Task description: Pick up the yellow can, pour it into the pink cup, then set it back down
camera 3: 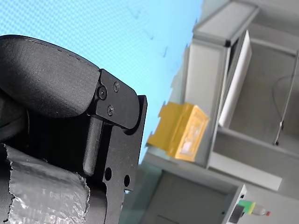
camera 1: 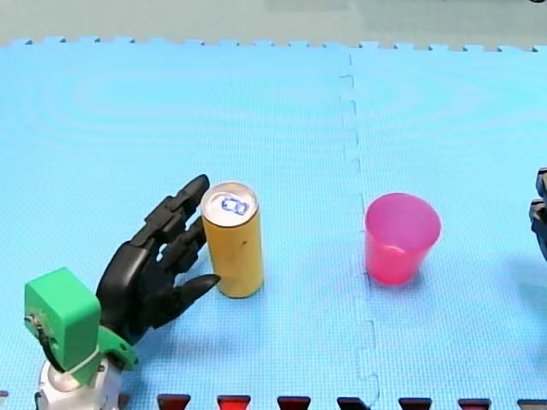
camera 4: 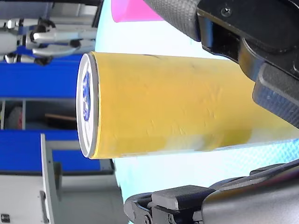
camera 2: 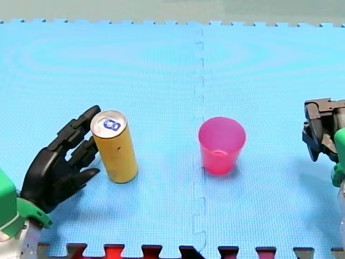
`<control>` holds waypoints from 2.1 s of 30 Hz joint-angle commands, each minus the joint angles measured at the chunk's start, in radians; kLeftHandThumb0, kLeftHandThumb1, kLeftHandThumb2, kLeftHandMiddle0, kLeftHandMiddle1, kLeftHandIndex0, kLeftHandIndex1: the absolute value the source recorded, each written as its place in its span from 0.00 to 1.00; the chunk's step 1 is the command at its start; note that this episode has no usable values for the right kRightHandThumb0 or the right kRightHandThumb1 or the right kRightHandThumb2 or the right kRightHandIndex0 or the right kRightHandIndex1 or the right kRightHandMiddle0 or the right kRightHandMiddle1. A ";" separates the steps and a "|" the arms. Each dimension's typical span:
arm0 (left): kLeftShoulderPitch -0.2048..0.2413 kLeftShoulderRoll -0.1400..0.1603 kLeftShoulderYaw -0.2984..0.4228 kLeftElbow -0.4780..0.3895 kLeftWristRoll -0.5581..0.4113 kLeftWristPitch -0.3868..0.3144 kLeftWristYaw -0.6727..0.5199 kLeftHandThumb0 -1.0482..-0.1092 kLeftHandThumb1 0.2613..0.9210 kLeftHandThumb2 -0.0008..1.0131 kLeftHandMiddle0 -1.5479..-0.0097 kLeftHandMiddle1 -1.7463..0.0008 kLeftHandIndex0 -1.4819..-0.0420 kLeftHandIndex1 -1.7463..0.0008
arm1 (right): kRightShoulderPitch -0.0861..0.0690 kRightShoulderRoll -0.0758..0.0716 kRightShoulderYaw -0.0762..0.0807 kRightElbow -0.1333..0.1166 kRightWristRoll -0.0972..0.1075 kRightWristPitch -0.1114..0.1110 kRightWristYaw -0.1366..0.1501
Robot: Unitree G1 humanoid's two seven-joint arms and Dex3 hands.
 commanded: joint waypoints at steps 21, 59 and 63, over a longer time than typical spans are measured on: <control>-0.039 0.003 -0.013 0.073 0.075 0.003 0.117 0.00 0.79 0.01 0.88 0.99 0.90 1.00 | 0.005 -0.019 -0.011 -0.002 0.013 -0.018 0.015; -0.099 -0.003 -0.115 0.093 0.228 -0.001 0.280 0.22 0.60 0.01 0.76 0.96 0.82 0.98 | 0.028 -0.010 -0.009 -0.030 0.022 -0.041 0.027; -0.105 -0.026 -0.144 0.081 0.305 0.022 0.504 0.49 0.66 0.01 0.61 0.96 0.65 0.98 | 0.030 -0.010 -0.008 -0.032 0.021 -0.045 0.028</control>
